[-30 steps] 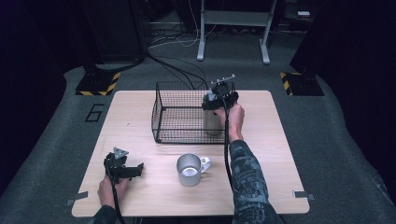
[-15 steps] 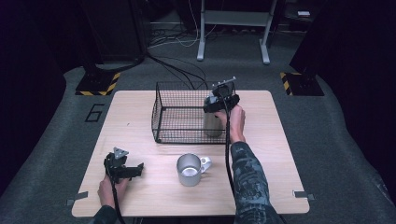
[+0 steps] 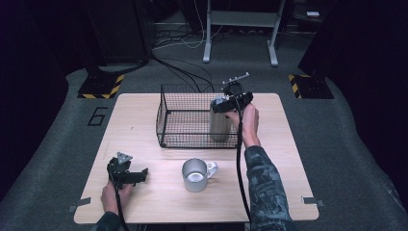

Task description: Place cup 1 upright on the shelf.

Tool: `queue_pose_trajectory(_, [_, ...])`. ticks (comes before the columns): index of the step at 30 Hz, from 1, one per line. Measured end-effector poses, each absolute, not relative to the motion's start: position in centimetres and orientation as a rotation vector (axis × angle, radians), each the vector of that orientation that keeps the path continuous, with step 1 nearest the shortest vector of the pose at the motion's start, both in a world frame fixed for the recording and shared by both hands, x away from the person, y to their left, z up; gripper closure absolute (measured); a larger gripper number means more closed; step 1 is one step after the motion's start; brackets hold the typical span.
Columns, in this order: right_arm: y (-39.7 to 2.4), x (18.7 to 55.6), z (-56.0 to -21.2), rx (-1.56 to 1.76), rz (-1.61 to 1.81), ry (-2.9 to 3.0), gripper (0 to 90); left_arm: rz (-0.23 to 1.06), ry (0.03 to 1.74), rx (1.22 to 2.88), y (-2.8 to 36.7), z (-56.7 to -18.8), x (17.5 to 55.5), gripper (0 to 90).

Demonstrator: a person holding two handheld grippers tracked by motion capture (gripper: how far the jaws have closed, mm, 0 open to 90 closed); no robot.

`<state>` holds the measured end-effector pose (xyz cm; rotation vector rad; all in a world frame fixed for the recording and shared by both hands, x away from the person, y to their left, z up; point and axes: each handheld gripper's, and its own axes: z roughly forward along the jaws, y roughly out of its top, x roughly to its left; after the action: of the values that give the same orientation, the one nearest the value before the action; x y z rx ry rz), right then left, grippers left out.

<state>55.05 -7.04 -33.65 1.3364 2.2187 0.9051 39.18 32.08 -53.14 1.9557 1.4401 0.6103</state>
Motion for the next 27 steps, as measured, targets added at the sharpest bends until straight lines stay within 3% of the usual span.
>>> queue_pose_trajectory(14, [-11.6,48.2,-31.7,1.301,1.016,2.148,0.0,0.62,1.439,1.944,32.0,-53.2,39.3,0.4])
queue_pose_trajectory(27, [-15.5,41.6,-36.5,1.325,1.019,2.104,0.0,0.618,1.436,1.947,32.0,-53.2,39.3,0.4])
